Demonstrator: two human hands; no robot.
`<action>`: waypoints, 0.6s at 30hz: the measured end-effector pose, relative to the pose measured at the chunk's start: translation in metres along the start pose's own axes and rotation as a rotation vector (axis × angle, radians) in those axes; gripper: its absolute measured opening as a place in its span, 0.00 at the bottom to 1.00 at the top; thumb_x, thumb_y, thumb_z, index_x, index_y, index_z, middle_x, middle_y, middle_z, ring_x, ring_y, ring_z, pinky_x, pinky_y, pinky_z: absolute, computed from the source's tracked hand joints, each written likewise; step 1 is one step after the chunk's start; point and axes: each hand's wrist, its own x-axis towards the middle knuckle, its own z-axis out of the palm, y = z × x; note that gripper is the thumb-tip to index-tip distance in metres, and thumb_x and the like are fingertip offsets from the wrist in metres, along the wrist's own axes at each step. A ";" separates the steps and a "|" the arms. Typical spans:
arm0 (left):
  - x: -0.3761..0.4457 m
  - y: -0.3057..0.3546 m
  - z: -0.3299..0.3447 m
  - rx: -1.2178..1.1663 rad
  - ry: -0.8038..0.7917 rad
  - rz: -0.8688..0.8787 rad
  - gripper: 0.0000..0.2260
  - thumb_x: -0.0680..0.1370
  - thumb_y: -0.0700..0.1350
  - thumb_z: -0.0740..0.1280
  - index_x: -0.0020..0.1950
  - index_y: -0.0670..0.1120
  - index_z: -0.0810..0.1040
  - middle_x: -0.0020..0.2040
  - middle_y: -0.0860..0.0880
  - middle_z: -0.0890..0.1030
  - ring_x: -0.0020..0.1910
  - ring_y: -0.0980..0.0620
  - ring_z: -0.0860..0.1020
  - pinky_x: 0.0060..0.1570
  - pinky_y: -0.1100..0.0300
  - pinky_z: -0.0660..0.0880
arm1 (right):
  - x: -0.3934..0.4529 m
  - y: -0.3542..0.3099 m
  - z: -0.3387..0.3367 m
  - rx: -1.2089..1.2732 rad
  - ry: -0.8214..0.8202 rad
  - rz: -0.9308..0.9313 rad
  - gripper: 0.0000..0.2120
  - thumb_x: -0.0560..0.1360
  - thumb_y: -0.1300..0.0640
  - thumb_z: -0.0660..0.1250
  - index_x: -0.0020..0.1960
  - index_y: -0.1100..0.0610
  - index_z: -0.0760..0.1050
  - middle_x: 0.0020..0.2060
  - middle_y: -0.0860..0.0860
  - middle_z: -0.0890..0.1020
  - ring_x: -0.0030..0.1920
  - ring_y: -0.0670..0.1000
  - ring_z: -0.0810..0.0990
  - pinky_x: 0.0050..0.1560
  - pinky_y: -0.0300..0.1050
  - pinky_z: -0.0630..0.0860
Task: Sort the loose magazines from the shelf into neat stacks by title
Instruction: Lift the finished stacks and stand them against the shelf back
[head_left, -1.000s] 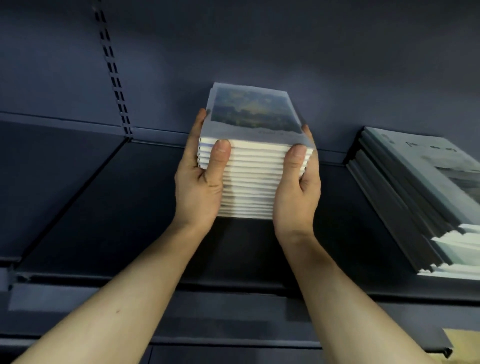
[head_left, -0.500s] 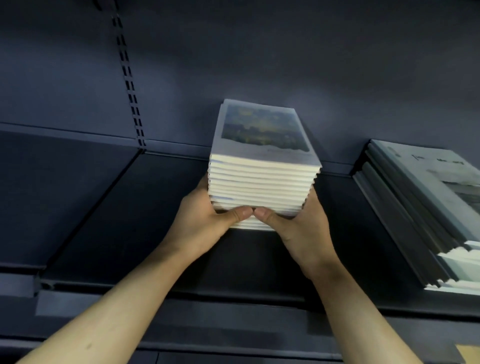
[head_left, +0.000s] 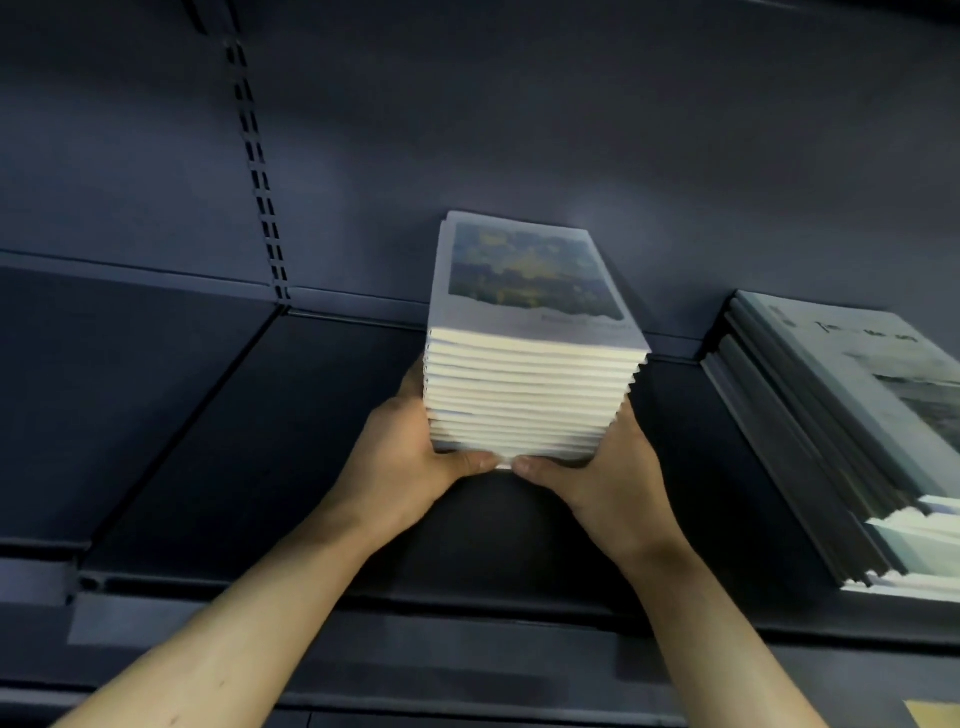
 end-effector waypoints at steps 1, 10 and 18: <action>0.000 -0.001 0.001 0.008 0.011 0.002 0.35 0.66 0.40 0.81 0.69 0.49 0.71 0.51 0.68 0.76 0.51 0.77 0.74 0.49 0.81 0.67 | 0.001 0.001 0.001 -0.017 0.015 -0.002 0.40 0.61 0.63 0.83 0.68 0.52 0.70 0.50 0.34 0.79 0.49 0.24 0.74 0.46 0.19 0.68; -0.002 -0.002 -0.003 0.028 -0.039 0.018 0.40 0.65 0.40 0.81 0.73 0.50 0.67 0.55 0.67 0.77 0.55 0.73 0.74 0.50 0.80 0.68 | -0.005 -0.001 0.001 -0.061 -0.001 -0.017 0.43 0.63 0.61 0.82 0.72 0.51 0.65 0.54 0.32 0.76 0.53 0.24 0.72 0.48 0.19 0.67; -0.001 -0.002 -0.001 -0.008 -0.011 -0.004 0.38 0.66 0.40 0.80 0.72 0.53 0.67 0.54 0.68 0.77 0.54 0.75 0.73 0.54 0.77 0.71 | -0.006 -0.004 0.005 -0.061 0.098 -0.017 0.49 0.62 0.61 0.83 0.76 0.51 0.60 0.59 0.37 0.77 0.58 0.28 0.73 0.55 0.23 0.70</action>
